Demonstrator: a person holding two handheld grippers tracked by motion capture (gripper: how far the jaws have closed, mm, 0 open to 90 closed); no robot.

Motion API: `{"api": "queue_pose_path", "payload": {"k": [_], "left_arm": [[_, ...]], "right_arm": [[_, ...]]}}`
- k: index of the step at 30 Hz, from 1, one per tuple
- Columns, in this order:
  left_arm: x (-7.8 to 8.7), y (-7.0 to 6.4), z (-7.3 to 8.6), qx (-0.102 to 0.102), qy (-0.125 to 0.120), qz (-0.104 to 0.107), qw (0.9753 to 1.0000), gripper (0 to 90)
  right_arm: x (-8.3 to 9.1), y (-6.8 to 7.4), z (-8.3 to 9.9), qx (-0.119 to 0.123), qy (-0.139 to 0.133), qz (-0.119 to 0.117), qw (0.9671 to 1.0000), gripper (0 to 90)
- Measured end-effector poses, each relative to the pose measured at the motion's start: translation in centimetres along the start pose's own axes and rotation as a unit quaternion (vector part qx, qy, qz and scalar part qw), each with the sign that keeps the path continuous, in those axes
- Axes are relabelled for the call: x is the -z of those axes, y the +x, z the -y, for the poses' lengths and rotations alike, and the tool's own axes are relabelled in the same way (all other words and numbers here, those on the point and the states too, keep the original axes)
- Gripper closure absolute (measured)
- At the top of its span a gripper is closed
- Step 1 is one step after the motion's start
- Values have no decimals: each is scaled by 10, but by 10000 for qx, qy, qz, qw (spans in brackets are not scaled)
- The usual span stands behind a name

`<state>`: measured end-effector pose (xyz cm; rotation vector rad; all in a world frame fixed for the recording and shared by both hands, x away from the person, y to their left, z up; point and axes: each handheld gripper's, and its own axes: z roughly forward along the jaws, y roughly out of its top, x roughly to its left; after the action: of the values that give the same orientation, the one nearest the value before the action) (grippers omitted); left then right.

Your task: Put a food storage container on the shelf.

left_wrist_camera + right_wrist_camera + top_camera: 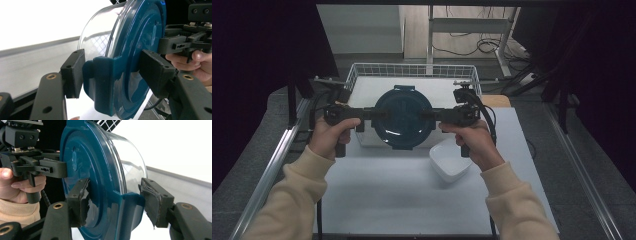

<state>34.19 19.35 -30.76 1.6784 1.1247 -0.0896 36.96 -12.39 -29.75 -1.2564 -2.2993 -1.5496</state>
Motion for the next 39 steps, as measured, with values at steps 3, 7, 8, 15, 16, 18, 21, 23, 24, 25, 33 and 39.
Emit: {"api": "queue_pose_path", "payload": {"k": [3,7,8,15,16,18,21,23,24,25,33,39], "left_arm": [[1,-1,-7,-20,-19,7,10000,388],[3,-4,-17,-62,-41,-8,10000,388],[3,-4,-19,-62,-45,-11,10000,388],[2,-4,-40,-78,-66,18,9999,389],[2,-4,-40,-78,-66,18,9999,389],[2,-2,-46,-71,-64,32,9999,388],[1,-1,-56,-54,-61,39,10000,388],[1,0,-62,-21,-54,44,10000,389],[0,1,-66,-14,-43,47,10000,389],[-2,2,-71,1,-32,41,10000,388],[-12,11,-83,44,29,53,10000,389],[-23,23,-85,163,133,106,9997,388]], "right_arm": [[2,1,-8,53,-33,2,10000,418],[4,2,-16,74,-75,-5,9999,418],[5,2,-19,77,-78,-7,9999,418],[8,1,-41,135,-72,5,9999,418],[8,1,-43,129,-63,16,9999,418],[8,0,-46,132,-74,17,9999,418],[8,-1,-55,127,-97,19,9999,418],[8,-2,-61,117,-104,26,9999,418],[8,-3,-64,111,-101,31,9999,418],[8,-6,-70,79,-103,27,9999,418],[4,-19,-81,-3,-81,26,10000,418],[-2,-30,-82,-106,-30,55,9999,418]]}}
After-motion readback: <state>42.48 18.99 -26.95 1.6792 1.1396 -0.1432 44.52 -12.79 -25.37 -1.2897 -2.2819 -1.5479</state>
